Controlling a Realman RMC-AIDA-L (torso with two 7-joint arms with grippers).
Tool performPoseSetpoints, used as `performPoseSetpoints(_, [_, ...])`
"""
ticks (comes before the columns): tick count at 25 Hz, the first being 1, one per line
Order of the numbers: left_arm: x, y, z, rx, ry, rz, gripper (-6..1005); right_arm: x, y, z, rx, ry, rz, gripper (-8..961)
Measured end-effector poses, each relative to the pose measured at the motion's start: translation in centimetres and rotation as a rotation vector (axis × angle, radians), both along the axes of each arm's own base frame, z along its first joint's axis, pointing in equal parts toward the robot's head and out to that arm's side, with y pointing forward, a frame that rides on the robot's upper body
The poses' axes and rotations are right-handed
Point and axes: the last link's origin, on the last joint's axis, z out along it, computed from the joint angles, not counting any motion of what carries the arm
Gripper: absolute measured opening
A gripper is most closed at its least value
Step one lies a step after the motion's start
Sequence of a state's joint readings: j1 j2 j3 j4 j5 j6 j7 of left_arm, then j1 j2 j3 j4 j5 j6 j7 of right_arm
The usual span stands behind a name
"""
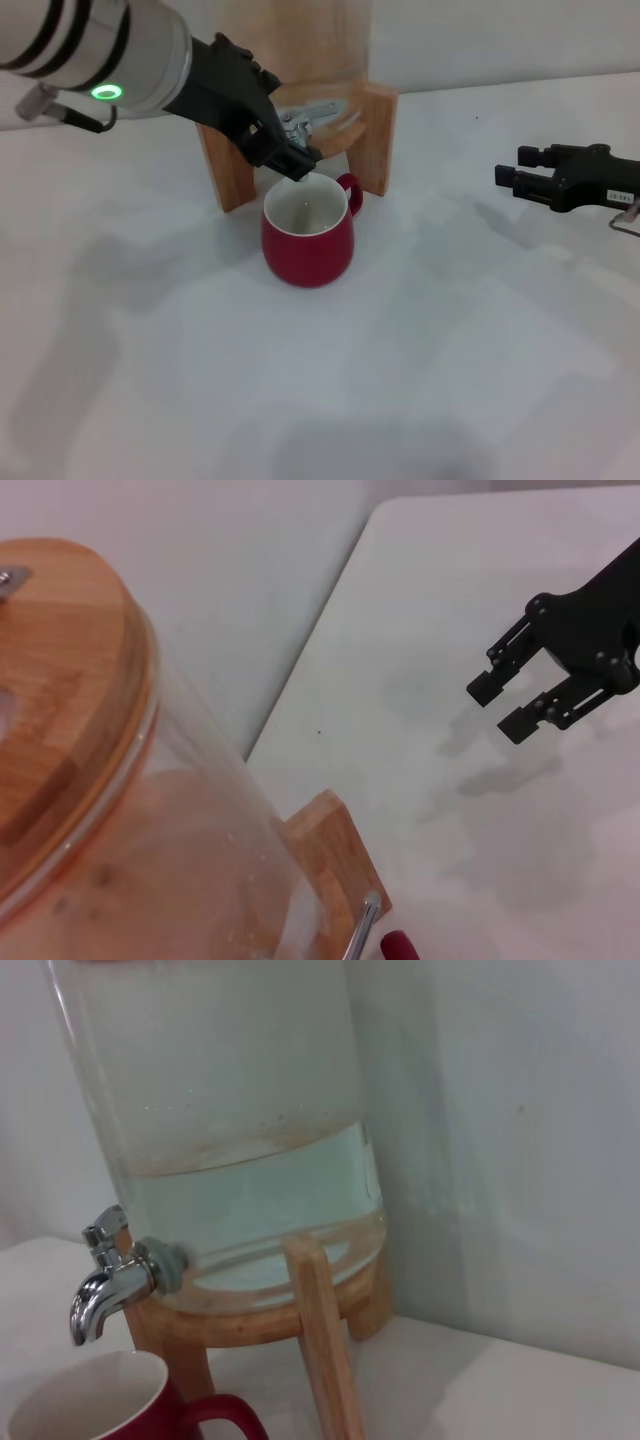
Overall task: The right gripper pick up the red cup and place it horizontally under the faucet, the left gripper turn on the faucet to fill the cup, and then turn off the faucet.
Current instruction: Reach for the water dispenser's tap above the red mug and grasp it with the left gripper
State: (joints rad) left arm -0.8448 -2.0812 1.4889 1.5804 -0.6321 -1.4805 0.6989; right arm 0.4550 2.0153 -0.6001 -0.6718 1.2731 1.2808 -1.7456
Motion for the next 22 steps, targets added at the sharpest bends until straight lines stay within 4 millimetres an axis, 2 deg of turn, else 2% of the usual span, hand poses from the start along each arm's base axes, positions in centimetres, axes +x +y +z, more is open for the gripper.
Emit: performPoseSetpoints(22, [0.8, 1.7, -2.0, -0.023, 0.026, 0.011, 875, 0.0, -0.1, -0.5, -0.013, 0.002, -0.002, 482])
